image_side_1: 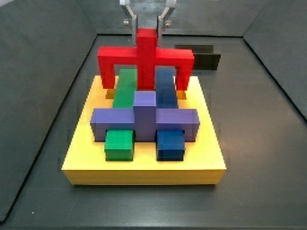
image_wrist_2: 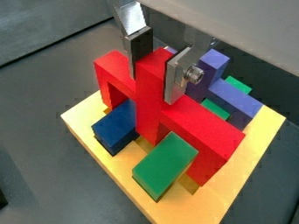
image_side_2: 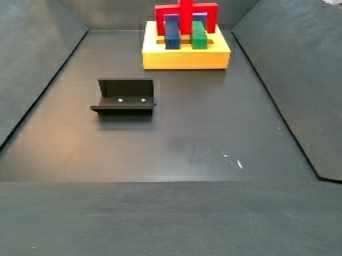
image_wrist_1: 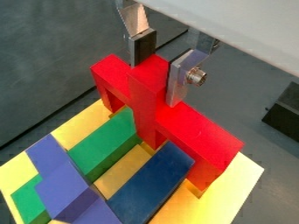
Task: Pick up the red object. Move up. Place the red object on the fixture. Regrasp the red object. Move to above the board. Insert the red object.
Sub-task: Insert the red object.
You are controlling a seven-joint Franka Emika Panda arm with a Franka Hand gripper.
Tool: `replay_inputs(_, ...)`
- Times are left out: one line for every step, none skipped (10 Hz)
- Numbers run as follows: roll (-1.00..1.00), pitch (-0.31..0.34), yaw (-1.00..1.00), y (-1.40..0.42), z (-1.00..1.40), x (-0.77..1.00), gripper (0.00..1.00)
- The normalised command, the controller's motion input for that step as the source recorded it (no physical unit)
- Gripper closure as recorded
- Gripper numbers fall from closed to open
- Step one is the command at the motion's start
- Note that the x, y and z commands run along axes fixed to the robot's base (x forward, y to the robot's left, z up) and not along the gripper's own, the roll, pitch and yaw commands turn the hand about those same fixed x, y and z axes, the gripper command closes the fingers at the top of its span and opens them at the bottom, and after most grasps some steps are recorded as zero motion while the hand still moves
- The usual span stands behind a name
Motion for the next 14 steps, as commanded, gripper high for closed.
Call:
replay_inputs(0.00,-0.023,-0.09,0.03,-0.21,0.00,1.00)
replay_inputs(-0.02,-0.083,-0.06,0.00,-0.29,0.00,1.00)
replay_inputs(-0.01,-0.097,0.00,-0.02,-0.21,0.00,1.00)
replay_inputs(-0.03,-0.100,0.00,0.00,-0.15,0.00,1.00)
replay_inputs(-0.08,-0.096,-0.03,0.00,-0.11,0.00,1.00)
replay_inputs(0.00,-0.056,0.00,0.00,-0.08,0.13,1.00)
replay_inputs(0.01,-0.051,-0.01,0.06,-0.17,0.05,1.00)
replay_inputs(0.03,-0.051,-0.05,0.05,-0.17,0.04,1.00)
replay_inputs(0.07,-0.027,-0.10,0.14,-0.15,0.05,1.00)
replay_inputs(0.07,-0.050,-0.09,0.09,-0.23,0.00,1.00)
replay_inputs(0.00,-0.099,-0.14,0.12,-0.27,-0.22,1.00)
replay_inputs(-0.09,-0.130,-0.07,0.06,-0.28,-0.37,1.00)
replay_inputs(-0.12,-0.131,0.00,0.00,-0.48,-0.09,1.00)
replay_inputs(-0.15,-0.191,0.00,0.00,-0.68,-0.06,1.00)
